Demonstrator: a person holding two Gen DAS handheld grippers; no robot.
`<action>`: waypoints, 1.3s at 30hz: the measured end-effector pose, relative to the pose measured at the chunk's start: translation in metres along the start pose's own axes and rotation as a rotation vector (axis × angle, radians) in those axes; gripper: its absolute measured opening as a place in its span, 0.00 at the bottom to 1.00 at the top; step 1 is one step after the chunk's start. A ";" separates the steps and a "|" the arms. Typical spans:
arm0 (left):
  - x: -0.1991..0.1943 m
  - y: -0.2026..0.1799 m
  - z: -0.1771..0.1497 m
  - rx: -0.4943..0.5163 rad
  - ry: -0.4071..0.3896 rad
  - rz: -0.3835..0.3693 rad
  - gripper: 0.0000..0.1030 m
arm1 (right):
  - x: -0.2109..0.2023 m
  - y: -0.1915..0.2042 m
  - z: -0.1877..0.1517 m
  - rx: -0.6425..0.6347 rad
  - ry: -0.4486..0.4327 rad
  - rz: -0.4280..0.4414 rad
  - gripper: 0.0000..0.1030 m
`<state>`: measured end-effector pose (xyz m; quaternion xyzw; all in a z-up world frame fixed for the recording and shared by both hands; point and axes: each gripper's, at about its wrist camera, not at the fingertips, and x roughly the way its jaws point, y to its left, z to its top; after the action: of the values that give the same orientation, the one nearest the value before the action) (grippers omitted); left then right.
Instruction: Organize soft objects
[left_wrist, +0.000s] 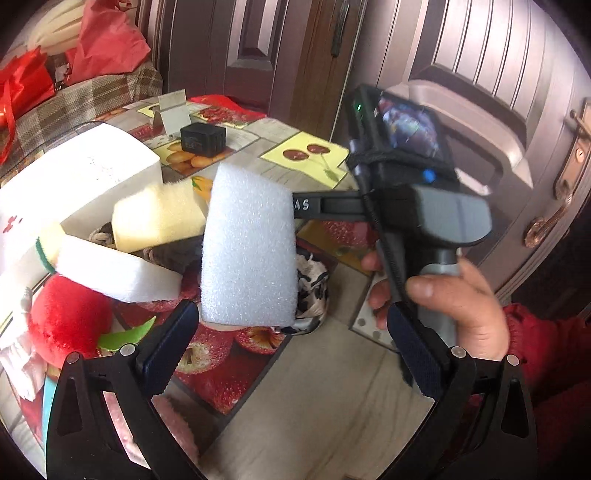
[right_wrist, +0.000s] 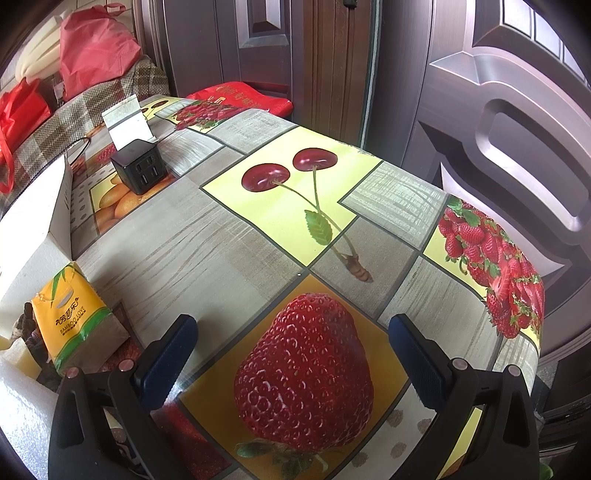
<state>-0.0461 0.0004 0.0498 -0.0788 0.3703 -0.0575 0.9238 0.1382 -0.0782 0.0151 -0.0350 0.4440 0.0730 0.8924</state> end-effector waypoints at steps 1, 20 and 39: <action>-0.011 0.000 0.001 -0.014 -0.030 -0.018 0.99 | 0.000 0.000 0.000 0.000 0.000 0.000 1.00; -0.116 0.071 -0.094 -0.216 -0.133 0.293 1.00 | -0.019 -0.023 -0.001 0.058 -0.065 0.222 1.00; -0.050 0.027 -0.071 0.025 0.023 0.277 0.79 | -0.105 0.024 -0.064 -0.691 -0.299 0.710 1.00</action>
<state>-0.1299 0.0272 0.0275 -0.0149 0.3875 0.0653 0.9194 0.0216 -0.0728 0.0604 -0.1639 0.2461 0.5179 0.8027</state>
